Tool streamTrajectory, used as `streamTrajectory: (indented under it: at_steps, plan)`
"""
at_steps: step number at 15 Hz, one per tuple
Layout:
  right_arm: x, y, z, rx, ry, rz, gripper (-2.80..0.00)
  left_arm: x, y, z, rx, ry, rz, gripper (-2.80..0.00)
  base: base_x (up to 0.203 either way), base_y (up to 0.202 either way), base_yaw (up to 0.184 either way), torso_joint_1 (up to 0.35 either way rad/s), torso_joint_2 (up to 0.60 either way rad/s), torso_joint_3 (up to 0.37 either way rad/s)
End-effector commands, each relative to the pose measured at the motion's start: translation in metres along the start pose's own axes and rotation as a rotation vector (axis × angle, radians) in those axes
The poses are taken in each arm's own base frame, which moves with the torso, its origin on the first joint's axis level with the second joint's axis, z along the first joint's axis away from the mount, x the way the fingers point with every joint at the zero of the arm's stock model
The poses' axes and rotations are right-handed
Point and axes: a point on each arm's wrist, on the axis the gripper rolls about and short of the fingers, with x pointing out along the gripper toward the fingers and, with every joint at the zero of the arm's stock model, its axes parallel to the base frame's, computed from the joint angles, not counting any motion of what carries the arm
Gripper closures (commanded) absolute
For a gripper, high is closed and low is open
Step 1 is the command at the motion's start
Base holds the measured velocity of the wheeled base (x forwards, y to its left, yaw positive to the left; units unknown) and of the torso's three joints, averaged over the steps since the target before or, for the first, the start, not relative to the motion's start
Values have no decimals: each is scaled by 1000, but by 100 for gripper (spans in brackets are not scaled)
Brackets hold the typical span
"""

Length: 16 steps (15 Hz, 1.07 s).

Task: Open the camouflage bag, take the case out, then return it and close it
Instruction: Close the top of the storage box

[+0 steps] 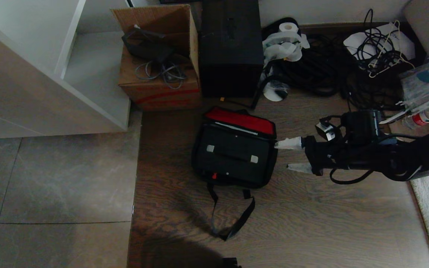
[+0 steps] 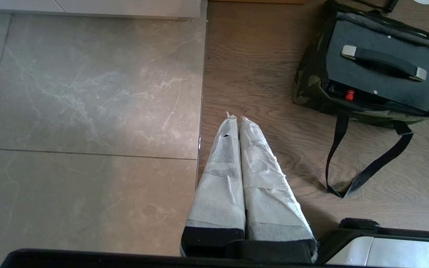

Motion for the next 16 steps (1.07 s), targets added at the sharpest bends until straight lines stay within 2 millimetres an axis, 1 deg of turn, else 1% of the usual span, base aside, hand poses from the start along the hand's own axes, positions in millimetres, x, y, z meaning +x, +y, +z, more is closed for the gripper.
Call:
streamTrajectory:
  at_steps: [1, 3, 5, 9, 11, 12, 13, 14, 16]
  plan:
    - [3, -2, 1, 6, 3, 2, -280, 1, 0, -2, 0, 8, 1, 0, 0, 0, 0, 0, 0, 0]
    - [8, -4, 6, 2, -19, -17, -280, 1, 0, -3, 0, 7, 1, 0, 0, 0, 0, 0, 0, 0]
    - [18, -15, 14, 6, -61, -67, -280, 1, 0, -2, 0, 8, 1, 0, 0, 0, 0, 0, 0, 0]
    - [25, -34, 49, 5, -161, -141, -280, 1, 0, -2, -2, 8, 1, 0, 0, 0, 0, 0, 0, 0]
    - [29, -42, 68, 28, -219, -220, -280, 1, 0, -3, 0, 6, 1, 0, 0, 0, 0, 0, 0, 0]
    - [29, -49, 75, 52, -232, -264, -280, 1, 0, -2, -2, 8, 1, 0, 0, 0, 0, 0, 0, 0]
    - [33, -60, 77, 78, -225, -300, -280, 1, 0, -2, 0, 8, 1, 0, 0, 0, 0, 0, 0, 0]
    - [37, -66, 80, 86, -230, -316, -280, 1, 0, -2, 0, 8, 1, 0, 0, 0, 0, 0, 0, 0]
    - [45, -73, 85, 94, -262, -349, -280, 1, 0, -3, 0, 7, 1, 0, 0, 0, 0, 0, 0, 0]
